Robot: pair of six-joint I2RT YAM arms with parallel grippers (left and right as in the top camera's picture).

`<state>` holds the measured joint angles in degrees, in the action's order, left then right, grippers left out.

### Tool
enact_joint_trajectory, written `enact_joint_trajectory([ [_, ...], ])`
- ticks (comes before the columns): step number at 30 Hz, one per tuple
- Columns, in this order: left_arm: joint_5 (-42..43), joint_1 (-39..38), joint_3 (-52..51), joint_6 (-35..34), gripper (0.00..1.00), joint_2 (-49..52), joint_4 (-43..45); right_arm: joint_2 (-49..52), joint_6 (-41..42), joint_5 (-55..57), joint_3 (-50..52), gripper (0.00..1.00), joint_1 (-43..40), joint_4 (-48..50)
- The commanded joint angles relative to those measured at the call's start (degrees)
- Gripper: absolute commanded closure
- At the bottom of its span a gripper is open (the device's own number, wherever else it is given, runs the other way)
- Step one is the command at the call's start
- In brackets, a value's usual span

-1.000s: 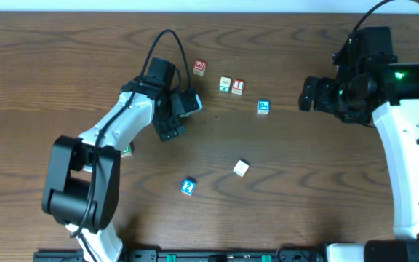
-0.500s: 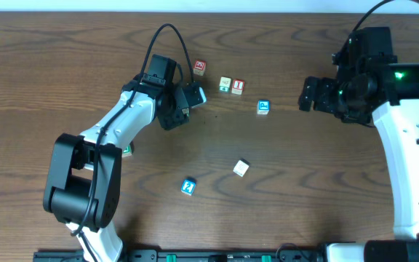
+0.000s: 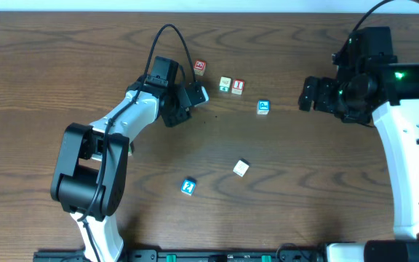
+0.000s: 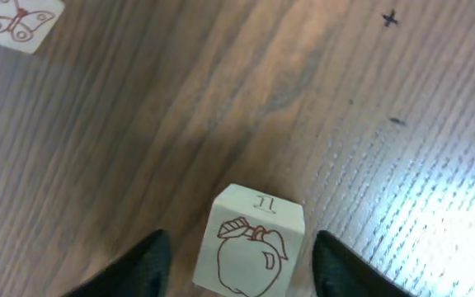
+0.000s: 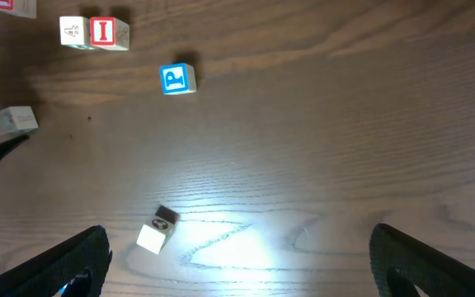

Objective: Spell out Ai2

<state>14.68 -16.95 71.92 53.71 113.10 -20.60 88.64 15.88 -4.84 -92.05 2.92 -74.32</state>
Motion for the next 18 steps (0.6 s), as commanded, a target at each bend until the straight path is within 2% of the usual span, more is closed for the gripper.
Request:
enact_joint_trajectory([
  [1,0.85,0.00,1.20,0.02,0.55,0.42,0.09,-0.46,-0.70,0.55,-0.59,0.01,0.48,-0.02],
  [7,0.87,0.00,1.20,-0.50,0.74,0.44,-0.13,-0.46,-0.70,0.55,-0.59,0.01,0.48,-0.07],
  [12,0.83,0.00,1.20,-1.29,0.82,0.44,-0.11,-0.46,-0.70,0.55,-0.59,0.01,0.48,-0.09],
  [15,0.26,0.00,1.20,-1.68,0.83,0.42,-0.07,-0.46,-0.70,0.55,-0.59,0.01,0.48,-0.09],
  [18,-2.82,0.00,1.42,-5.33,0.88,0.22,0.44,-0.46,-0.70,0.55,-0.59,0.01,0.48,-0.09],
])
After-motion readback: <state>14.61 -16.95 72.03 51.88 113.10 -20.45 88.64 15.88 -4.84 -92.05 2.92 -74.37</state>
